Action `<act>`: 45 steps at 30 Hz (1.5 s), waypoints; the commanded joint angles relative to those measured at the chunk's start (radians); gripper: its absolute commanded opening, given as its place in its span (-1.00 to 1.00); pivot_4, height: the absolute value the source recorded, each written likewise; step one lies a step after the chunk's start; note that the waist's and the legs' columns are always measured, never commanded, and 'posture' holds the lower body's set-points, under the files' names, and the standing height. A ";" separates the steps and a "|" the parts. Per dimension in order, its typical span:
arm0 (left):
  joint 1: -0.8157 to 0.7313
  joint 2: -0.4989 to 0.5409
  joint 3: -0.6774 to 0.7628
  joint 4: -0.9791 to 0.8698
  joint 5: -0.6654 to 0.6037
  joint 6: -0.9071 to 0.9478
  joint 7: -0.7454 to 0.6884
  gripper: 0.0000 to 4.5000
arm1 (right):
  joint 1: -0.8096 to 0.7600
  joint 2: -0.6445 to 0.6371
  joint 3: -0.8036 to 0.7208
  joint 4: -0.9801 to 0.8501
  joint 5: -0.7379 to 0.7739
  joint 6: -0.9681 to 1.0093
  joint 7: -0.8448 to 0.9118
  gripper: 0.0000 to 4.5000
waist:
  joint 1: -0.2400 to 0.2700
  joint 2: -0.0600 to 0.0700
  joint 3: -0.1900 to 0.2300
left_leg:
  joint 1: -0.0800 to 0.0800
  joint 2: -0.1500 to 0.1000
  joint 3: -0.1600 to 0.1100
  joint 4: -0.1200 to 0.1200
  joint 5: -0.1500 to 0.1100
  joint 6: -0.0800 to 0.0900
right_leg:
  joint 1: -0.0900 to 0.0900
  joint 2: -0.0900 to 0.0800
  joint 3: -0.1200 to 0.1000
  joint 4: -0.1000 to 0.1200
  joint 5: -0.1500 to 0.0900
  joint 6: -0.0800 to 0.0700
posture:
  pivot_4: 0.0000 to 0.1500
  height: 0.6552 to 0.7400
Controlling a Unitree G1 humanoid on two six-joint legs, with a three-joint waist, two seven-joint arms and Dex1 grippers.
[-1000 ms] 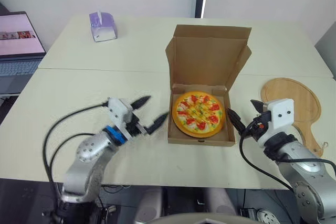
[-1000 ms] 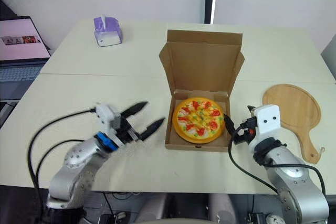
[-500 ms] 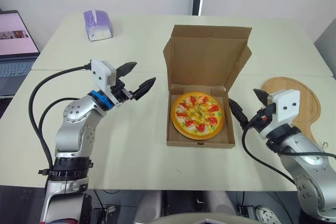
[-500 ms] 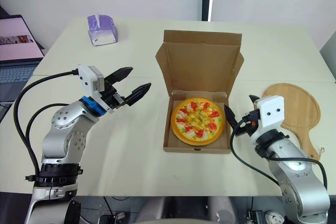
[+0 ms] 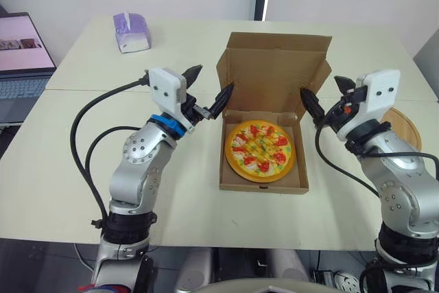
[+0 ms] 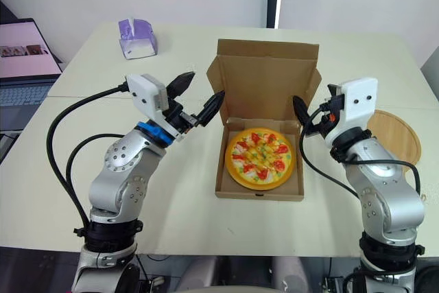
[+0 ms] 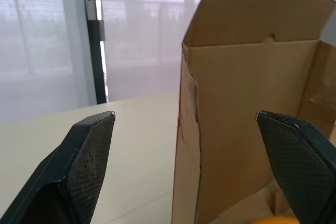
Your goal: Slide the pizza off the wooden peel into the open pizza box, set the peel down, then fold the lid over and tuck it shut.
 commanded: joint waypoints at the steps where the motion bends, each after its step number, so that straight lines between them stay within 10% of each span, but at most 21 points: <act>1: -0.034 -0.035 -0.012 -0.017 0.035 0.012 0.065 0.98 | -0.041 0.001 -0.015 -0.002 0.020 0.003 -0.009 1.00 | 0.000 0.000 0.000 | 0.000 0.000 0.000 0.000 0.000 0.000 | 0.000 0.000 0.000 0.000 0.000 0.000 | 1.00 0.65; 9: -0.066 -0.070 -0.017 0.006 0.057 0.024 0.088 0.73 | -0.081 0.010 -0.009 0.038 0.021 -0.008 -0.025 1.00 | 0.000 0.000 0.000 | 0.000 0.000 0.000 0.000 0.000 0.000 | 0.000 0.000 0.000 0.000 0.000 0.000 | 1.00 0.65; 15: -0.070 -0.079 -0.019 -0.003 0.056 0.044 0.099 -0.10 | -0.081 0.016 -0.005 0.035 0.023 -0.003 -0.033 1.00 | 0.000 0.000 0.000 | 0.000 0.000 0.000 0.000 0.000 0.000 | 0.000 0.000 0.000 0.000 0.000 0.000 | 1.00 0.65; 21: -0.095 -0.085 -0.014 0.028 0.067 0.042 0.110 -0.96 | -0.101 0.029 -0.013 0.059 0.026 0.001 -0.054 0.26 | 0.000 0.000 0.000 | 0.000 0.000 0.000 0.000 0.000 0.000 | 0.000 0.000 0.000 0.000 0.000 0.000 | 1.00 0.65; 29: -0.183 -0.112 -0.016 0.121 0.078 0.020 0.117 -1.00 | -0.144 0.033 0.006 0.089 0.010 -0.009 -0.072 -0.99 | 0.000 0.000 0.000 | 0.000 0.000 0.001 0.000 0.000 0.000 | 0.000 0.000 0.000 0.000 0.000 0.000 | 1.00 0.65; 45: -0.514 -0.118 0.034 0.675 0.120 -0.256 0.010 -1.00 | -0.351 0.009 0.077 0.409 -0.123 -0.227 0.016 -0.99 | -0.002 0.000 0.000 | -0.004 0.000 0.001 0.000 0.000 0.000 | -0.004 0.000 0.000 0.000 0.000 0.000 | 1.00 0.65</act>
